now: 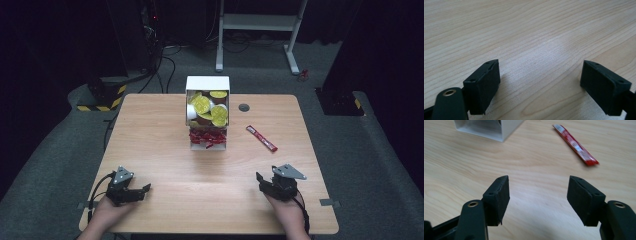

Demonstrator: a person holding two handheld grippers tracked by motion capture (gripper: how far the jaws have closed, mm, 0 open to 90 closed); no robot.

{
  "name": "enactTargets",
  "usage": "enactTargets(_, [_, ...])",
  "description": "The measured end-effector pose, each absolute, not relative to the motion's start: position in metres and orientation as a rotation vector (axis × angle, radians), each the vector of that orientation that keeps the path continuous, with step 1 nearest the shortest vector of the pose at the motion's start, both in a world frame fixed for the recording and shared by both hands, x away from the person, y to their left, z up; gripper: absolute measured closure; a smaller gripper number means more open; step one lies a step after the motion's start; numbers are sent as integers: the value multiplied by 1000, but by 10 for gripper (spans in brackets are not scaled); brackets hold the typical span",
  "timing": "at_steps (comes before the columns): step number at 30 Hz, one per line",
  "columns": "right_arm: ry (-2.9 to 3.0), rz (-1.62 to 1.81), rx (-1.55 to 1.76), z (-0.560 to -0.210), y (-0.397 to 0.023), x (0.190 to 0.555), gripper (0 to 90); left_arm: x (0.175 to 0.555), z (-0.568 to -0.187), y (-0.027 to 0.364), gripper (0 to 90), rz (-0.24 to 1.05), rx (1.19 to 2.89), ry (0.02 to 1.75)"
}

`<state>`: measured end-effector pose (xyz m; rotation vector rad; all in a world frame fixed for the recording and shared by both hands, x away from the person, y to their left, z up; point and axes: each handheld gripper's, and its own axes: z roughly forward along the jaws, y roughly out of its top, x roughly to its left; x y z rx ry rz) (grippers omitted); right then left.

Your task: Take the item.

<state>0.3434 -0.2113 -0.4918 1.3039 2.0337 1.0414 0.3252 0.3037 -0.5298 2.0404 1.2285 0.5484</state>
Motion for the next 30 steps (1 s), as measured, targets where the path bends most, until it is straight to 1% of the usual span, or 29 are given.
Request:
enactTargets(3, [2026,1018,1317,-494,-220,339,338,325,-530,304,165,549,2041,1228])
enactTargets(6, [2002,962,1361,-504,-240,332,326,325,-530,304,165,550,2039,1228])
enactTargets(9, [1999,931,1376,-509,-249,331,327,325,-530,304,165,548,2040,1228])
enactTargets(10, [1998,884,1411,-516,-258,331,316,325,-530,303,165,549,2034,1230])
enactTargets(12, [2007,865,1422,-518,-260,332,305,325,-530,303,165,549,2034,1231])
enactTargets(14, [2033,851,1458,-523,-266,336,278,325,-530,303,166,549,2031,1231])
enactTargets(17, [2041,843,1492,-524,-266,344,178,325,-530,303,167,550,2032,1231])
enactTargets(21, [2003,827,1525,-524,-261,349,174,325,-530,303,168,551,2029,1231])
enactTargets(23, [2009,832,1517,-524,-258,349,187,325,-530,303,168,550,2029,1232])
enactTargets(30, [2016,843,1524,-524,-259,347,180,325,-530,303,171,556,2023,1240])
